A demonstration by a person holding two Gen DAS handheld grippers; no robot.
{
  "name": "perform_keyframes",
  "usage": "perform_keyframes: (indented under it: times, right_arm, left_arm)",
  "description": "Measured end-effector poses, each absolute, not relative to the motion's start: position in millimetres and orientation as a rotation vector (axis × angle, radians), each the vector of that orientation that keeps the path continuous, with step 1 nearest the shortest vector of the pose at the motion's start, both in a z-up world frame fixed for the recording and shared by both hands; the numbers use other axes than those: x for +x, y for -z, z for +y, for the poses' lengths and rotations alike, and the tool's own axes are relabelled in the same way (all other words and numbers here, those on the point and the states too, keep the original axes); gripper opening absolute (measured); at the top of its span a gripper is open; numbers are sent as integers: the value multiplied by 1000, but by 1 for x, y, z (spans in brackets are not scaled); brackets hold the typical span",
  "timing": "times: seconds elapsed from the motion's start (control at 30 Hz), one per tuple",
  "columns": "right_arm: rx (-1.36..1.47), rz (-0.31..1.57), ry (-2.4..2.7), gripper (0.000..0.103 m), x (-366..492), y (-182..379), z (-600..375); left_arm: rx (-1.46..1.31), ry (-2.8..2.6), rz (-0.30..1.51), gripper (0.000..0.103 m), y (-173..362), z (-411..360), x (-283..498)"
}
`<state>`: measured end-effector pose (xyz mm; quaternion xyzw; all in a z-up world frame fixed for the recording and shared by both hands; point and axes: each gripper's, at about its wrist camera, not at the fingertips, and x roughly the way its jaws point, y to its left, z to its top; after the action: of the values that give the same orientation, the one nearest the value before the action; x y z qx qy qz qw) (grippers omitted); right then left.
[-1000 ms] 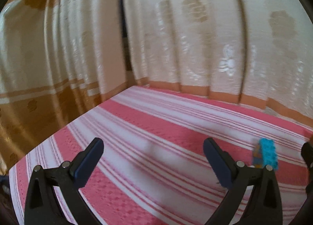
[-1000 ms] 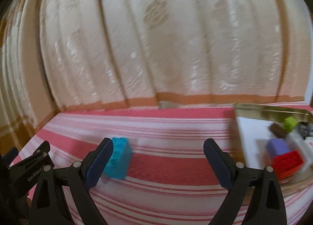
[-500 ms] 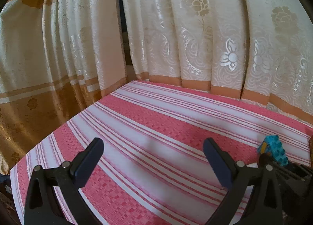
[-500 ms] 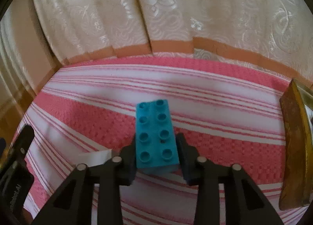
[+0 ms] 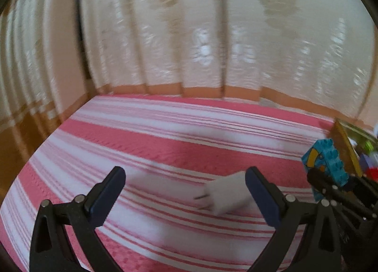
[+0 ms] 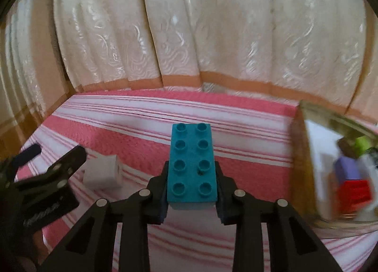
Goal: Organize rigid objects
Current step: 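Grasp the white plug with the left tool while the right tool holds the blue brick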
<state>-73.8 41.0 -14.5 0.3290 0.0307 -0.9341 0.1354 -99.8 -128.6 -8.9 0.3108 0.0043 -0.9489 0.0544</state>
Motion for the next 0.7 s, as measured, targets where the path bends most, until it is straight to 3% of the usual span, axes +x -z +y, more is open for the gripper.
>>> perform_keyframes:
  times: [0.27,0.57,0.7]
  right_arm:
    - [994,55,2662,34,-50,20,77]
    - [1018,91,2614,34,-60,27,65]
    - [1055,86,2591,34,-65,32,65]
  left_arm:
    - [1016,3041,-385,102,13,-84,-97]
    - [1314,3059,-249,90,26,-114,-128]
    - [1445,3022,-224,74,37,-113,-144]
